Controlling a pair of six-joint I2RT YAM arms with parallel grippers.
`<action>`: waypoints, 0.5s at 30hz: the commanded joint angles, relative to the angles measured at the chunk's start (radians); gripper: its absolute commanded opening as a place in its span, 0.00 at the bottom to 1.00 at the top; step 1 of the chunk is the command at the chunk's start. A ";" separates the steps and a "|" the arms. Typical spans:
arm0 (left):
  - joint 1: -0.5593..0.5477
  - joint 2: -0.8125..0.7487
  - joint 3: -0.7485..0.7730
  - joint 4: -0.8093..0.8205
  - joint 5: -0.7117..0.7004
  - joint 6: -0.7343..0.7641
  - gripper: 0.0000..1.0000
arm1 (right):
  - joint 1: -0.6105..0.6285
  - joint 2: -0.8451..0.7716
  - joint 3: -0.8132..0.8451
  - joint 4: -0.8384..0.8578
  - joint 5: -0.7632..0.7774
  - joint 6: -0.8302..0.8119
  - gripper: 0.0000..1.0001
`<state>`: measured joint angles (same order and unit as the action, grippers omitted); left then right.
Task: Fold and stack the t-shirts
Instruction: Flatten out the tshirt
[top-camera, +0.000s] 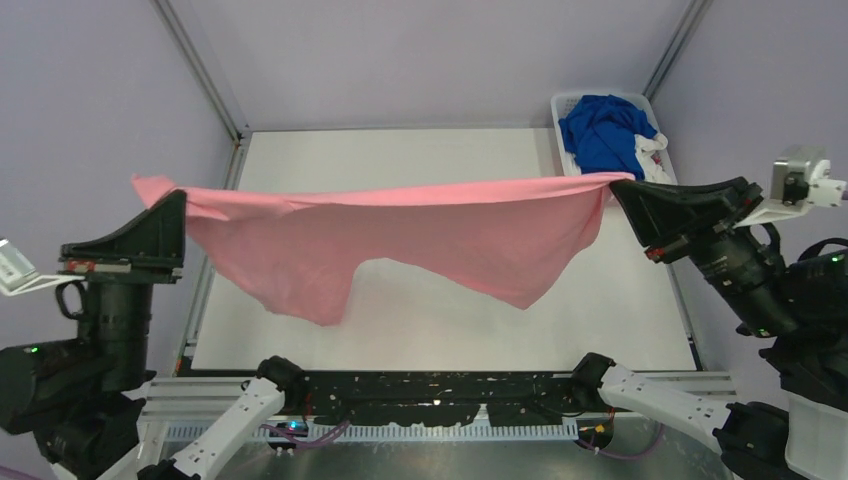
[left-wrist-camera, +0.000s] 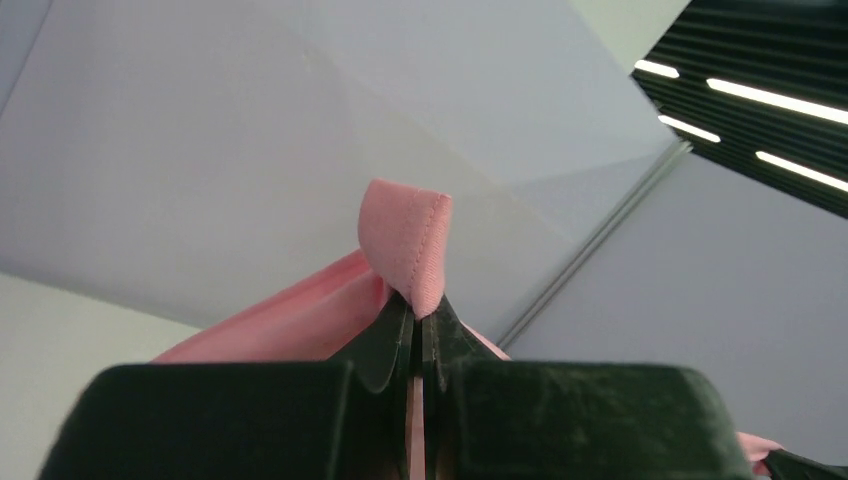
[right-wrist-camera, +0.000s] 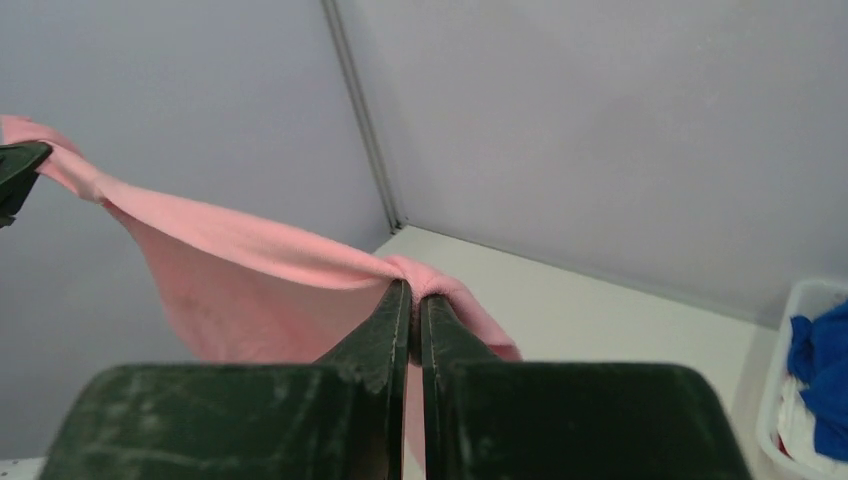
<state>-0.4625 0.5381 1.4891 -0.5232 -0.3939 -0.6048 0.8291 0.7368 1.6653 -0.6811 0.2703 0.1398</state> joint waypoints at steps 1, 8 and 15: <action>0.005 0.030 0.171 0.006 0.134 0.090 0.00 | -0.003 0.034 0.133 -0.034 -0.221 -0.031 0.05; 0.005 0.036 0.306 -0.027 0.218 0.122 0.00 | -0.003 0.015 0.192 -0.040 -0.374 0.000 0.05; 0.005 0.055 0.258 -0.009 0.181 0.149 0.00 | -0.002 0.010 0.145 -0.037 -0.312 -0.002 0.05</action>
<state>-0.4625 0.5499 1.7844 -0.5484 -0.1951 -0.4976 0.8291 0.7509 1.8336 -0.7422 -0.0776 0.1383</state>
